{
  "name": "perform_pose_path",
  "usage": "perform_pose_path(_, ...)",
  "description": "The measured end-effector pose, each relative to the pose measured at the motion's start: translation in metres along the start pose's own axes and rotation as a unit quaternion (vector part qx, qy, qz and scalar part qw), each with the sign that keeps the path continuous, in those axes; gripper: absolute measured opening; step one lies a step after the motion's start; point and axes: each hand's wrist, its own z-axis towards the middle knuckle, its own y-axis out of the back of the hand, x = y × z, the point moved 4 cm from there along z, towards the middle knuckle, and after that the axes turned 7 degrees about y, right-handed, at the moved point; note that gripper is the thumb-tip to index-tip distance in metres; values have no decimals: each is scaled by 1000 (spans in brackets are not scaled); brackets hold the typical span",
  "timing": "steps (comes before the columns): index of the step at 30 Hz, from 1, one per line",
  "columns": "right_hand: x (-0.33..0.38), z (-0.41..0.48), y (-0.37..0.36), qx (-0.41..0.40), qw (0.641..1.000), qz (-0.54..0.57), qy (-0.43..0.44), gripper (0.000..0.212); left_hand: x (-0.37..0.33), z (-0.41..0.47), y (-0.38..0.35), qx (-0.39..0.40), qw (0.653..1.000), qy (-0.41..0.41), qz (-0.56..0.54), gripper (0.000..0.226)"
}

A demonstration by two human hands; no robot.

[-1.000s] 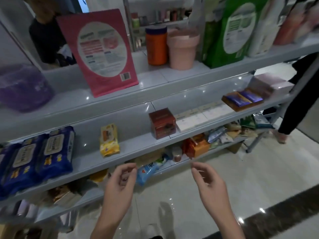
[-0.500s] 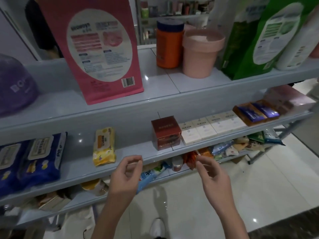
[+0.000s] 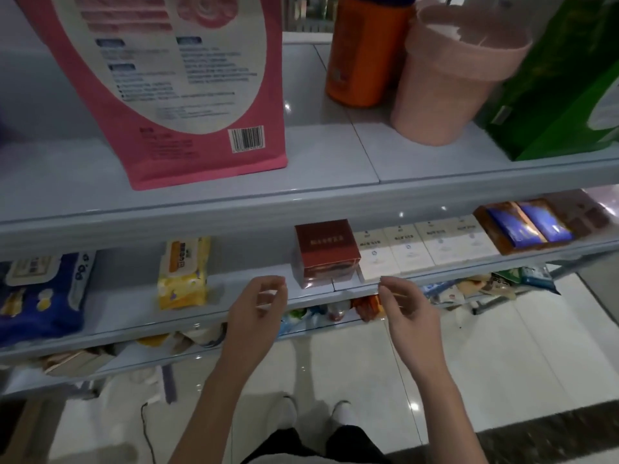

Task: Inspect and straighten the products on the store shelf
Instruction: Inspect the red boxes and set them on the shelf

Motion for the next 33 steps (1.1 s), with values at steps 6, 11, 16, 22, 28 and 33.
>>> perform_pose_path(6,-26,47,-7,63,998,-12,-17,15,6,20,-35,-57,997,46,-8,15)
perform_pose_path(11,-58,83,-20,115,992,-16,-49,17,15,40,-70,-93,990,97,-32,23)
perform_pose_path(16,-74,110,-36,187,980,-18,-66,41,28,57,-90,-107,978,153,-87,38)
perform_pose_path(22,-79,116,-53,265,961,-55,-50,34,35,63,-103,-77,980,164,-87,37)
perform_pose_path(28,-68,115,-57,272,960,-58,-23,33,33,62,-102,-78,987,134,-48,34)
perform_pose_path(33,-58,107,-54,253,966,-42,3,28,29,52,-96,-90,989,116,-25,43)
